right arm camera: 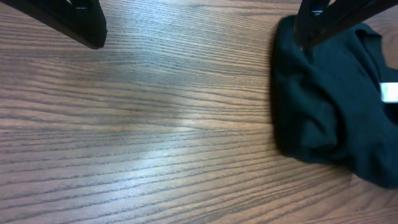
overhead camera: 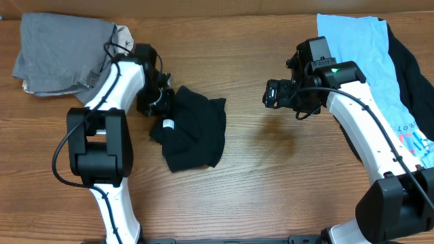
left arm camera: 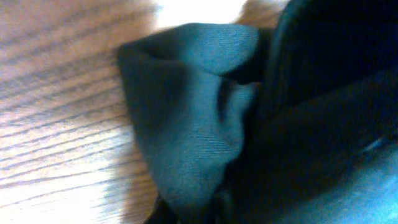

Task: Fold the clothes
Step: 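Carry the black shirt left and place it on the grey pile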

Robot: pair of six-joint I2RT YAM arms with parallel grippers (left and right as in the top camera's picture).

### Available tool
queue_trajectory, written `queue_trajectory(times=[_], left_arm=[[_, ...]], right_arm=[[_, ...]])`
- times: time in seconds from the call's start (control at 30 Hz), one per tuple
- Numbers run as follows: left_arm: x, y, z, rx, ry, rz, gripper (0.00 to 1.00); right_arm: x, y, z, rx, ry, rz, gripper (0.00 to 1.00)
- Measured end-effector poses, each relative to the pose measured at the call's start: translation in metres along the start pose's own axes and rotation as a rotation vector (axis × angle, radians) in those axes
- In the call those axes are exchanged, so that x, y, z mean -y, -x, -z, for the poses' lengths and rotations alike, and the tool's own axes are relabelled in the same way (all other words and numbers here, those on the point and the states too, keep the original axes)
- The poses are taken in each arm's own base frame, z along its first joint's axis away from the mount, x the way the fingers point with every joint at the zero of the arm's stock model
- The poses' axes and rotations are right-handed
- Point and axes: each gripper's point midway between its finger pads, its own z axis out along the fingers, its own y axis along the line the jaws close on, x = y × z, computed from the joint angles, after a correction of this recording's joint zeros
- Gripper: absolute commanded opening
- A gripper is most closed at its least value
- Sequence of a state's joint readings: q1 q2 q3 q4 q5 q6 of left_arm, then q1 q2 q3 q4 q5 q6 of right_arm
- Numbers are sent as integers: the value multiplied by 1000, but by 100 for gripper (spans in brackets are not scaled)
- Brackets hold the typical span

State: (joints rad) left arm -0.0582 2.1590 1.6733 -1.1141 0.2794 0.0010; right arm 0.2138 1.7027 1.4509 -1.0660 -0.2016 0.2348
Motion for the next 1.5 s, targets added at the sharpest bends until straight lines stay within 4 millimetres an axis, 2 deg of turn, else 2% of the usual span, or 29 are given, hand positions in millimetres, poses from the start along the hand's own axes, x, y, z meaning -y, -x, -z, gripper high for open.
queue_trajectory(times=[0.13,0.2,0.33,0.53,0.6,0.63,0.7,0.87,1.07,1.17,1.3,1.4,1.5], left_arm=[[16,35,55,117,-105,26,4],[22,55,90,210,-148,24,4],[25,83,154,375,-198,33,4],[16,111,234,608,-222,69,4],[2,121,262,700,-232,116,4],[0,122,265,711,-235,130,4],[-19,127,281,765,-246,195,4],[-83,129,308,863,-247,419,4],[-148,129,349,1030,-238,602,4],[-162,133,366,1105,-255,656,5],[-167,145,388,1204,-315,699,4],[-175,155,390,1239,-351,743,4],[-189,169,378,1250,-383,806,4]], right_arm=[[0,0,0,0,0,0,100],[0,0,0,0,0,0,100],[0,0,0,0,0,0,100],[0,0,0,1,0,-1,100],[0,0,0,0,0,-1,100],[0,0,0,0,0,-1,100],[0,0,0,0,0,-1,100],[0,0,0,0,0,-1,100],[0,0,0,0,0,0,100],[0,0,0,0,1,-1,100],[-1,0,0,-2,6,0,100],[-2,-2,0,-9,10,-2,100],[-1,-4,0,-18,7,-4,100]])
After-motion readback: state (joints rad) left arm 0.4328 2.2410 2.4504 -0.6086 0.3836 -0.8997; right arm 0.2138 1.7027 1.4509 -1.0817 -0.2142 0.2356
